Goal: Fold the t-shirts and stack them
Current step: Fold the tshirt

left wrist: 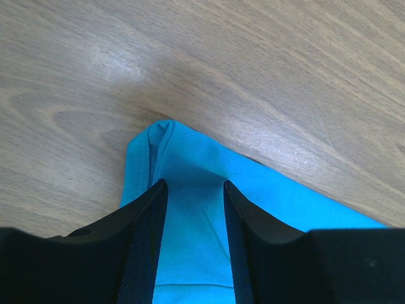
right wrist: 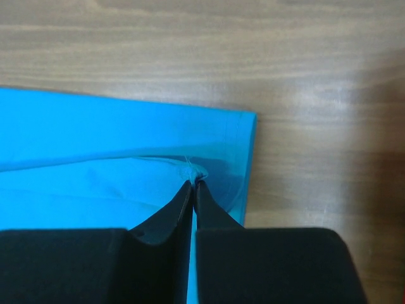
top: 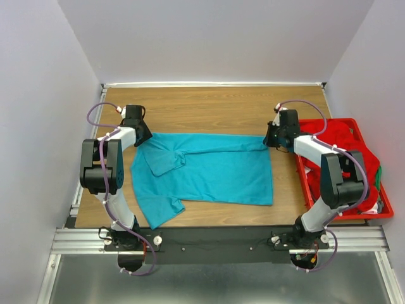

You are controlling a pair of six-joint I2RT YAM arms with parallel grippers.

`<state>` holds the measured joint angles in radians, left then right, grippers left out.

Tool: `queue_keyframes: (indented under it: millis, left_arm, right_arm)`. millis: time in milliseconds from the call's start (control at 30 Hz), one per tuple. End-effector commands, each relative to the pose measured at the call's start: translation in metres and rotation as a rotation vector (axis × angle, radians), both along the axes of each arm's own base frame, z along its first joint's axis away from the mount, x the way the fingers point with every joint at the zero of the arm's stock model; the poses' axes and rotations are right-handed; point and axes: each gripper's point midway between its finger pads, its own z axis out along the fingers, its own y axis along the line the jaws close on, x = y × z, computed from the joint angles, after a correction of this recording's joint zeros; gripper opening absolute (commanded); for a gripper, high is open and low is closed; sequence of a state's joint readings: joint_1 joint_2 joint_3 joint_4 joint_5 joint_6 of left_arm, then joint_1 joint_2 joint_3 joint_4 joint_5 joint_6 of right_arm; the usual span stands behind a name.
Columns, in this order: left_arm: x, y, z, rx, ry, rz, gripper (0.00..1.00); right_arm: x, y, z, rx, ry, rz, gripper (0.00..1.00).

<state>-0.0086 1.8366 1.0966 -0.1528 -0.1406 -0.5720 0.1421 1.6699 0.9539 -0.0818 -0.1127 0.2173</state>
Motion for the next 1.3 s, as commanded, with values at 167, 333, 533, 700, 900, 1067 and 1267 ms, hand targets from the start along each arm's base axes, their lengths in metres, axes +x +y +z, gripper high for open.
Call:
queue_keyframes:
  millis: [167,333,533,700,900,1067,1267]
  left_arm:
    - [-0.014,-0.003,-0.008,-0.011,0.047,-0.021,0.49]
    - [-0.014,-0.005,-0.009,-0.015,0.048,-0.028,0.49]
    - [-0.014,-0.006,-0.005,-0.022,0.038,-0.03,0.49]
    - [-0.013,-0.007,-0.003,-0.023,0.031,-0.034,0.49]
    - [-0.012,-0.007,0.0,-0.02,0.023,-0.033,0.5]
    - [-0.013,-0.006,-0.001,-0.015,0.025,-0.033,0.5]
    - [-0.013,-0.005,-0.001,-0.004,0.03,-0.031,0.5]
  right_arm:
    - [-0.029,-0.006,-0.004,0.012,0.024,-0.025,0.16]
    - [-0.046,0.001,0.0,0.077,0.034,-0.026,0.19]
    - [-0.068,-0.001,0.004,0.121,0.034,-0.083,0.21]
    - [-0.07,0.012,0.03,0.171,-0.016,-0.017,0.38]
    - [-0.04,0.035,0.057,0.172,-0.033,0.039,0.47]
    - [-0.02,0.061,0.035,0.135,0.04,0.037,0.47]
    - [-0.031,0.066,-0.003,0.124,0.146,0.014,0.47]
